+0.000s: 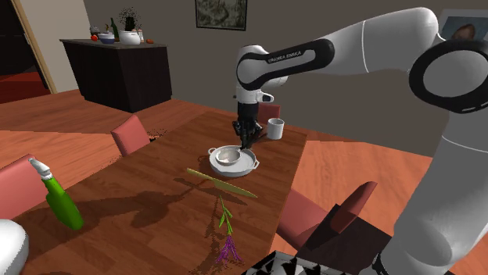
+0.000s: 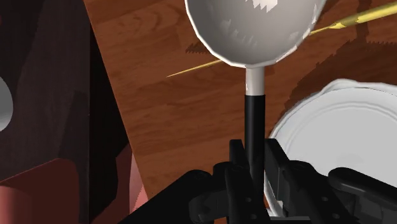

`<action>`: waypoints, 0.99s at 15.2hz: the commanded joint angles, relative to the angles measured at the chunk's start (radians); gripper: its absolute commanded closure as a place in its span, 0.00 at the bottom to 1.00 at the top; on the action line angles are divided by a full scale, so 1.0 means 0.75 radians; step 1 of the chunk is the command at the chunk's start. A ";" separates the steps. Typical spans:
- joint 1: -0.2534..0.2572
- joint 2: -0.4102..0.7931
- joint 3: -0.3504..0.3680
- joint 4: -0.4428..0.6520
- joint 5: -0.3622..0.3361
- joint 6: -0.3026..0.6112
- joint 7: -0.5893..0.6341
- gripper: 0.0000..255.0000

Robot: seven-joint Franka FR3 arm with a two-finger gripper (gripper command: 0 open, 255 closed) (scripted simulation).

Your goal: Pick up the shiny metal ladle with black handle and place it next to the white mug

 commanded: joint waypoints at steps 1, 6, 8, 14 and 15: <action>-0.035 -0.009 -0.026 -0.007 -0.001 -0.008 -0.061 1.00; -0.119 -0.004 -0.092 0.007 -0.016 -0.028 -0.207 1.00; -0.152 0.007 -0.119 0.024 -0.025 -0.038 -0.263 1.00; -0.245 0.069 -0.194 0.112 -0.057 -0.075 -0.423 1.00; -0.260 0.084 -0.205 0.132 -0.063 -0.083 -0.449 1.00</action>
